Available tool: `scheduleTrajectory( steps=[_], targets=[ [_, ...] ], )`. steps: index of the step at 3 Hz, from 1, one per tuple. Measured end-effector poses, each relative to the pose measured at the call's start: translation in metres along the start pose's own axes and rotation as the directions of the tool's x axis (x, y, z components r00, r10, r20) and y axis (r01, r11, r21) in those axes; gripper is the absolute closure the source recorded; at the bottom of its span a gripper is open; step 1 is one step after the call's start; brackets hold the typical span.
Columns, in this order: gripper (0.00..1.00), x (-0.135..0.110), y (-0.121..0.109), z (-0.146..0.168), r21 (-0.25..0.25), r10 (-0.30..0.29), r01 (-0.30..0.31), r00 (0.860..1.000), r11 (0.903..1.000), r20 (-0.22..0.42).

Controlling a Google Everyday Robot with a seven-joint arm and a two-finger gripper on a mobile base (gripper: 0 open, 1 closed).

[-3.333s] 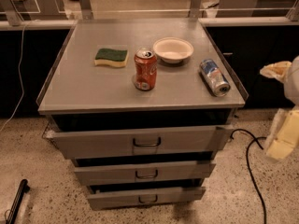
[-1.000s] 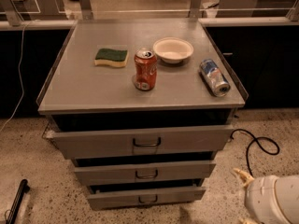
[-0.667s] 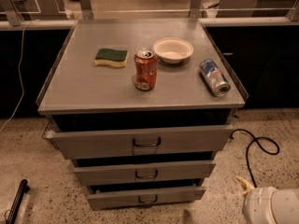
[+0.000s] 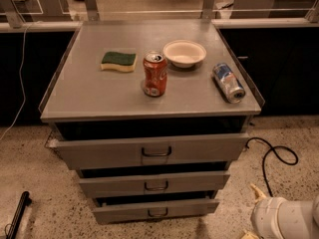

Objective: Open middle drawer

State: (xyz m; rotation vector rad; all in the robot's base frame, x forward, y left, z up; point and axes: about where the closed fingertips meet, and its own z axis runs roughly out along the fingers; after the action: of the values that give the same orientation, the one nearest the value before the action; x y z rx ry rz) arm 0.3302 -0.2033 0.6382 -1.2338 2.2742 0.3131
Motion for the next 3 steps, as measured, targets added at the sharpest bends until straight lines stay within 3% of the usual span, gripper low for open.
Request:
scheduleTrajectory(
  steps=[1, 2, 3],
  targets=[
    [0.00, -0.006, 0.003, 0.007, 0.027, -0.010, 0.010, 1.000, 0.9996, 0.004],
    [0.00, -0.026, -0.015, 0.039, 0.114, -0.097, 0.095, 0.995, 0.9889, 0.016],
    [0.00, -0.039, -0.043, 0.053, 0.208, -0.165, 0.155, 0.986, 0.9657, 0.030]
  ],
)
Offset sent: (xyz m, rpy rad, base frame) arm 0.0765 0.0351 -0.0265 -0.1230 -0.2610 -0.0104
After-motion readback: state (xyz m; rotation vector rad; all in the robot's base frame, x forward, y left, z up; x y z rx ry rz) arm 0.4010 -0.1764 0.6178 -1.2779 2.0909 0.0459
